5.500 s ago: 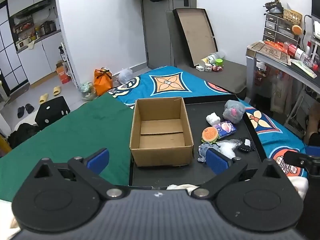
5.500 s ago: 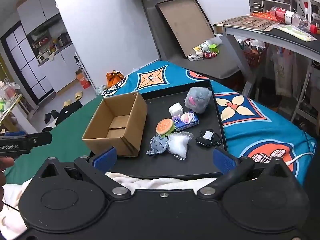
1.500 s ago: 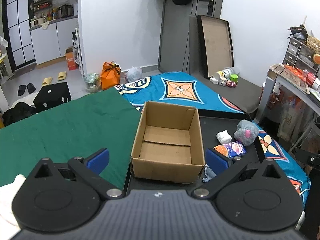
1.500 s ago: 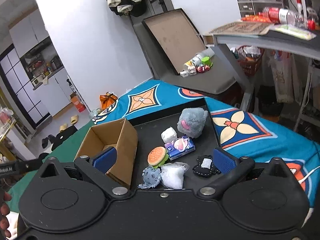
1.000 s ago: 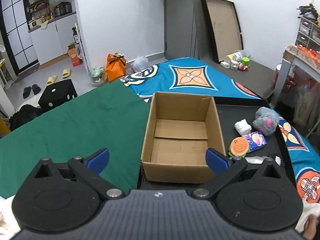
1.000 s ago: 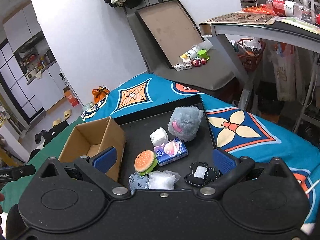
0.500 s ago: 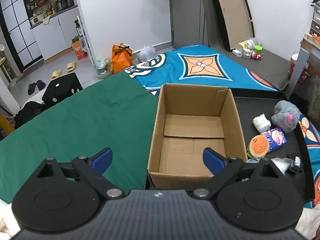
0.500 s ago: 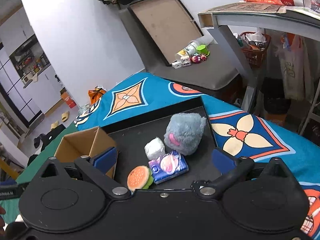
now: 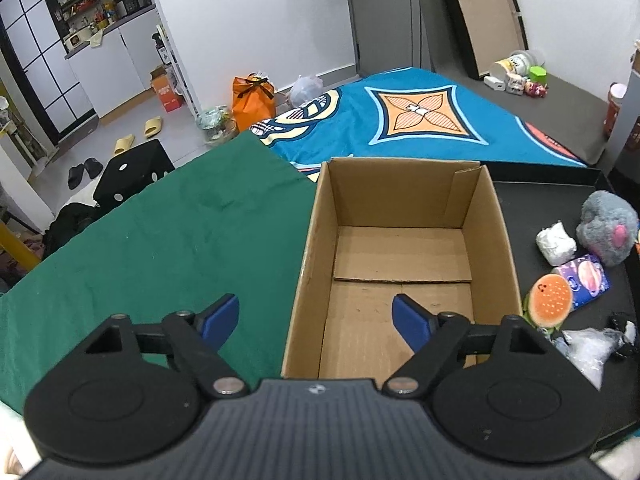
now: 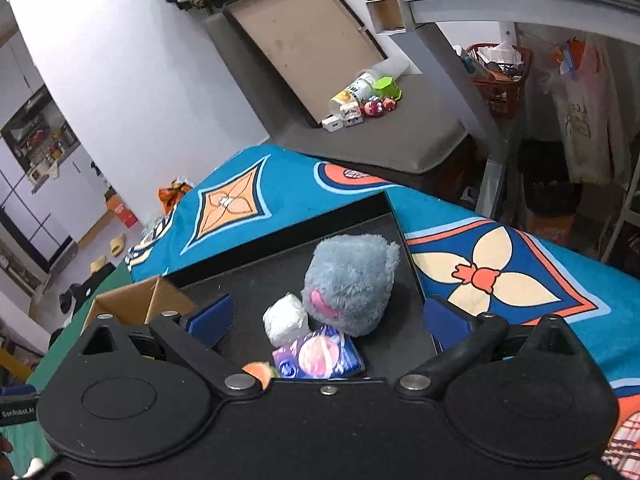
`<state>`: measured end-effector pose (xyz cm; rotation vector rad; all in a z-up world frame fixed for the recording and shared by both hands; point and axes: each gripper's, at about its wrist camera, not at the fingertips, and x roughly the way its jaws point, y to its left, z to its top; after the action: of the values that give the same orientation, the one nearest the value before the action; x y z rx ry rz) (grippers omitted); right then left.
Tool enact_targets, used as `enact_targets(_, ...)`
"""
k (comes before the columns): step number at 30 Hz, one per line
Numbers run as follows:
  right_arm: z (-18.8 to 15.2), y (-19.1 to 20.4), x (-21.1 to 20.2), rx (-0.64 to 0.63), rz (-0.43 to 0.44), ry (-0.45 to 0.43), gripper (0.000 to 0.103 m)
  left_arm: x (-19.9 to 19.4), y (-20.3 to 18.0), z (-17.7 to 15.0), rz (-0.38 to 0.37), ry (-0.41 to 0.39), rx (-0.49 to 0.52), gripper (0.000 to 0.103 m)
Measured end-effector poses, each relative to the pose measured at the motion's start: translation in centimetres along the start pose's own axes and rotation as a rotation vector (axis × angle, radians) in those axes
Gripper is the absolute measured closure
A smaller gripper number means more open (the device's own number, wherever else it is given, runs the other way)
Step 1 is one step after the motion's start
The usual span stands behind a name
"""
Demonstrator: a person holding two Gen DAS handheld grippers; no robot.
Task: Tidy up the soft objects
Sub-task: 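Reach the right gripper to the grey plush ball and close on it, then carry the grey plush with the right gripper into the box and release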
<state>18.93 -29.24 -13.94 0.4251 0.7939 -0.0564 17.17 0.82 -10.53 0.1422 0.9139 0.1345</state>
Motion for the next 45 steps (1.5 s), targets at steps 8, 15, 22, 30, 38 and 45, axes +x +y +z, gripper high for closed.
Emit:
enact_targets(8, -1.1, -1.3, 2.7, 0.034, -0.004, 0.002, 0.001, 1.5, -0.9, -0.1, 0.055, 0.035, 0.034, 0.035)
enact_targets(15, -1.2, -1.9, 4.6, 0.068, -0.005, -0.008, 0.001, 3.2, -1.7, -0.4, 0.093, 0.073, 0.070, 0.048)
enact_targets(22, -0.8, -2.0, 5.9, 0.074, 0.020, -0.024, 0.001, 4.1, -2.3, -0.6, 0.120, 0.089, 0.101, 0.053)
enact_targets(30, -0.7, -2.9, 6.9, 0.078, 0.073, 0.008, 0.036, 4.5, -2.5, -0.6, 0.124, 0.097, 0.108, 0.056)
enact_targets(38, -1.2, -3.3, 6.3, 0.084, 0.098, 0.004, 0.052, 4.5, -1.7, -0.5, 0.138, 0.103, 0.077, 0.077)
enact_targets(45, -1.3, -3.4, 4.3, 0.088, 0.111, -0.028, 0.053, 4.5, -0.7, -0.3, 0.123, 0.099, 0.041, 0.087)
